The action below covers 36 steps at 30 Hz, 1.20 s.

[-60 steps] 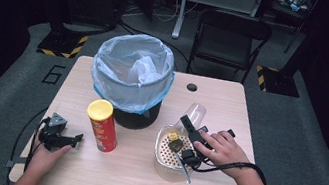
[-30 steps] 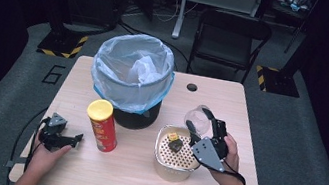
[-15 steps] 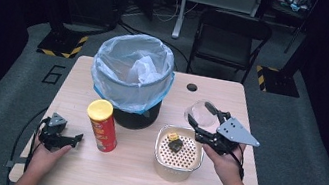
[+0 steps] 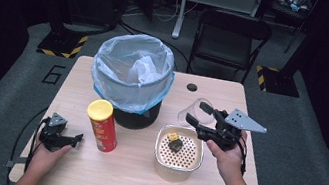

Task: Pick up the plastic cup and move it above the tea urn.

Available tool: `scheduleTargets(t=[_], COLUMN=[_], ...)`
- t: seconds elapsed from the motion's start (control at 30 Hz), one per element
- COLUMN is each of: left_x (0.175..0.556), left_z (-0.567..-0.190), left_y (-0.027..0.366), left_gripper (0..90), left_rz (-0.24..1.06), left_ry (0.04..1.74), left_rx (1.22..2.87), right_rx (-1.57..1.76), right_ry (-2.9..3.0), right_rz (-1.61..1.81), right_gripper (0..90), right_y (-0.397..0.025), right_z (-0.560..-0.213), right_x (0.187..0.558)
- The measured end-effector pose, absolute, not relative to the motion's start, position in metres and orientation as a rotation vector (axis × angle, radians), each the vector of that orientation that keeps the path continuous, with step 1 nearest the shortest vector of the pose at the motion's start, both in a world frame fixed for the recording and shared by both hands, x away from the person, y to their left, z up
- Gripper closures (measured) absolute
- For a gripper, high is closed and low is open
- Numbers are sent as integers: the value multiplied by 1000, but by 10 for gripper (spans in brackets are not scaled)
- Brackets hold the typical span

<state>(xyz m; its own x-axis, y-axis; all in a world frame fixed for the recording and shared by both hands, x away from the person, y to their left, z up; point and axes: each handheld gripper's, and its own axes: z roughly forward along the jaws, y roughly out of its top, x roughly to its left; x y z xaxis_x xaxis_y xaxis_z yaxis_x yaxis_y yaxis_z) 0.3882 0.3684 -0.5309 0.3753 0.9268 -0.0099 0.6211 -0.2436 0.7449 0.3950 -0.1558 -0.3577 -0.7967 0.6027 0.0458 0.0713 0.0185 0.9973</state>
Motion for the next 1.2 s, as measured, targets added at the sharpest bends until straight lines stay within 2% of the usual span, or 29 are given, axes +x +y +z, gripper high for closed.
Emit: scheduleTargets(t=[0.5,0.9,1.2], left_x=[387,387,387], left_z=[-530,-530,-531], left_y=[368,369,368], left_gripper=[124,111,111], left_rz=[570,554,558], left_ry=[1329,1295,1268], left_rx=[1978,2004,2010], right_rx=[626,570,564], right_ry=[1929,1959,1975], right_rz=[1754,1721,1708], right_gripper=[337,334,332], right_y=[-152,-142,-131], right_z=[-336,-296,-294], right_x=[392,391,395])
